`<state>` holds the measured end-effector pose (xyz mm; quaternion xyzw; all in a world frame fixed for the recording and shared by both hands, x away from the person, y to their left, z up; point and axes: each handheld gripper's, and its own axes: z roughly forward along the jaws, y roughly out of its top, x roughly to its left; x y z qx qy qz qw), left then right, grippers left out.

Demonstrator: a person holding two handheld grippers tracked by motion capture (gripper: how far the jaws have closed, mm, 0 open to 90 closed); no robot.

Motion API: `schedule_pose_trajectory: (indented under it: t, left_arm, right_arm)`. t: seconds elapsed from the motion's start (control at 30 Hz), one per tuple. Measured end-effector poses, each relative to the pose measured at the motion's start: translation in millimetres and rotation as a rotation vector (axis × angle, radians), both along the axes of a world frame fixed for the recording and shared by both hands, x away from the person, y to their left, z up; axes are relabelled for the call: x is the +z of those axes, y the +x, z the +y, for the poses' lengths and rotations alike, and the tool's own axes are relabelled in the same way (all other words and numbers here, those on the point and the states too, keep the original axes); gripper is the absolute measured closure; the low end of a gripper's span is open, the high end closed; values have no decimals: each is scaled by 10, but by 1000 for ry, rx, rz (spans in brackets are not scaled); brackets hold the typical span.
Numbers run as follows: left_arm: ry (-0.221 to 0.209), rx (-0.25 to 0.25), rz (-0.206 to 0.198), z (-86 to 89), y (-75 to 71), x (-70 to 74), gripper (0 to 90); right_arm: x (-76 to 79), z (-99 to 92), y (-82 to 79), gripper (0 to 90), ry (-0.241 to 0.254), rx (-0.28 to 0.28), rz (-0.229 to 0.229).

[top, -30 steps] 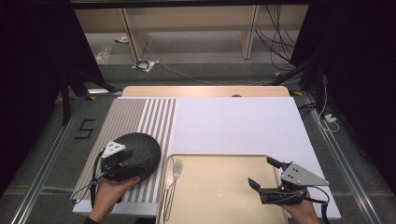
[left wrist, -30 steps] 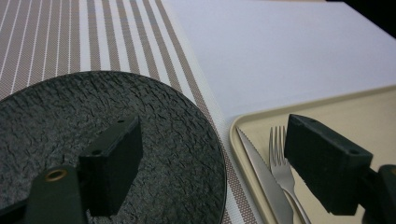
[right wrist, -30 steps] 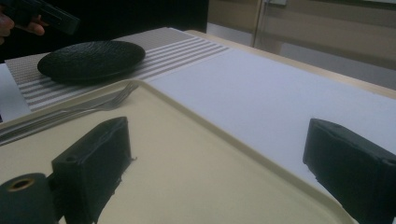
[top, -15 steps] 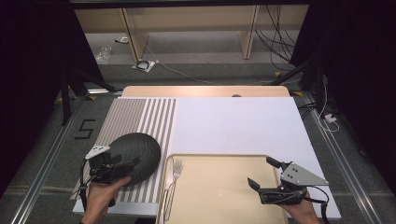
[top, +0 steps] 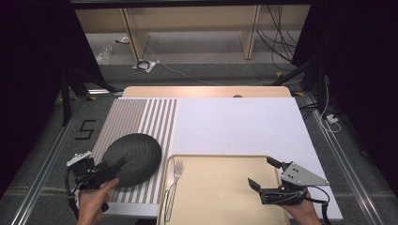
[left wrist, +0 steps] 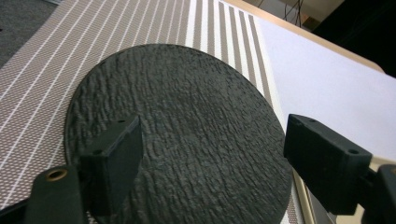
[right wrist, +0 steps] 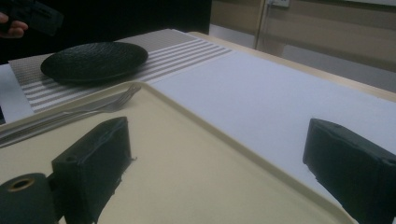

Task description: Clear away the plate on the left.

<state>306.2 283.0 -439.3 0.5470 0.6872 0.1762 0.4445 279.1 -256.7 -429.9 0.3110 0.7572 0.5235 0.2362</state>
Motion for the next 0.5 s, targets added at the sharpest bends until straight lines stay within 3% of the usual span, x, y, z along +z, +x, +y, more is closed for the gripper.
schedule_pose_trajectory:
  t: [0.17,0.27,0.43,0.5]
  left_arm:
    - [-77,54,21,104,-31,-69,200]
    - [-85,87,21,135,-62,-75,200]
    - [-144,128,40,198,-93,-122,200]
    - [-142,136,44,210,-100,-131,200]
  right_arm:
    - [3,23,-8,85,-6,1,-3]
    - [2,34,-13,85,-9,2,-2]
    - [2,32,-16,85,-6,-1,-3]
    - [2,32,-14,85,-11,0,-2]
